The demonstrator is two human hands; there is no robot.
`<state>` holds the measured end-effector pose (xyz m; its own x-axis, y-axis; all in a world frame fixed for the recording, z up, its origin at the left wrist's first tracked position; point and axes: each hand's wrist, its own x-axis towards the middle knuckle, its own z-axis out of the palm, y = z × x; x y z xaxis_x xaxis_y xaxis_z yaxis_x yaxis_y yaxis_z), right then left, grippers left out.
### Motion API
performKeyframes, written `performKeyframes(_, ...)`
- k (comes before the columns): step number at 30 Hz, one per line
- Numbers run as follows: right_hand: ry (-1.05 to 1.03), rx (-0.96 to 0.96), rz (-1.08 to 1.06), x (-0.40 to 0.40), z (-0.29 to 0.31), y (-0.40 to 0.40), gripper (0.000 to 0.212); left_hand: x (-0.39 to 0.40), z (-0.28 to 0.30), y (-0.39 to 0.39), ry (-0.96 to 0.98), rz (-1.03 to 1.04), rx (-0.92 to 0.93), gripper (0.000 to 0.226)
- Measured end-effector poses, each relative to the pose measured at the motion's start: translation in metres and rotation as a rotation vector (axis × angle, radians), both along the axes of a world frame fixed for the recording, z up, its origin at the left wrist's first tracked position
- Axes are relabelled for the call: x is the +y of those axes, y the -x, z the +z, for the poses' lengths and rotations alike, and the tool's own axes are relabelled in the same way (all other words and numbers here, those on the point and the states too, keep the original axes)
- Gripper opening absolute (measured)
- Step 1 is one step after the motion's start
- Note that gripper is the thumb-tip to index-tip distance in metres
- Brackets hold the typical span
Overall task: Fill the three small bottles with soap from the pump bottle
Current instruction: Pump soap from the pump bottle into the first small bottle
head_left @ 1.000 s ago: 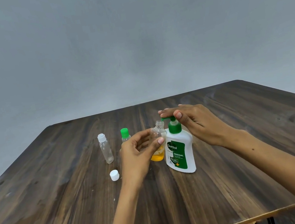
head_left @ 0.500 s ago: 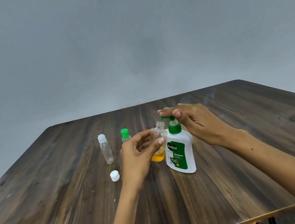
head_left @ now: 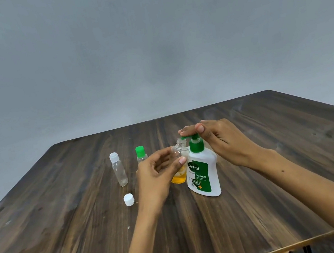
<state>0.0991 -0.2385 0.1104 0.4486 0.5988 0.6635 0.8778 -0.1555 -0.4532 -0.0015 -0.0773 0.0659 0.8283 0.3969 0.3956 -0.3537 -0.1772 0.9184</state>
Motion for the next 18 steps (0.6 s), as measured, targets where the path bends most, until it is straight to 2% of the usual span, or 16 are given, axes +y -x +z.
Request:
performKeyframes(8, -0.008, 0.012, -0.007, 0.0, 0.006, 0.002, 0.084, 0.001, 0.0, 0.0, 0.017, -0.006, -0.017, 0.034)
performKeyframes(13, 0.0, 0.054, 0.004, 0.0, 0.002, 0.001, 0.081, 0.002, -0.003, -0.001, -0.006, 0.012, 0.005, 0.049)
performKeyframes(18, 0.009, 0.031, -0.004, 0.001, 0.01, 0.0, 0.084, 0.002, 0.0, 0.0, 0.028, 0.005, -0.012, 0.039)
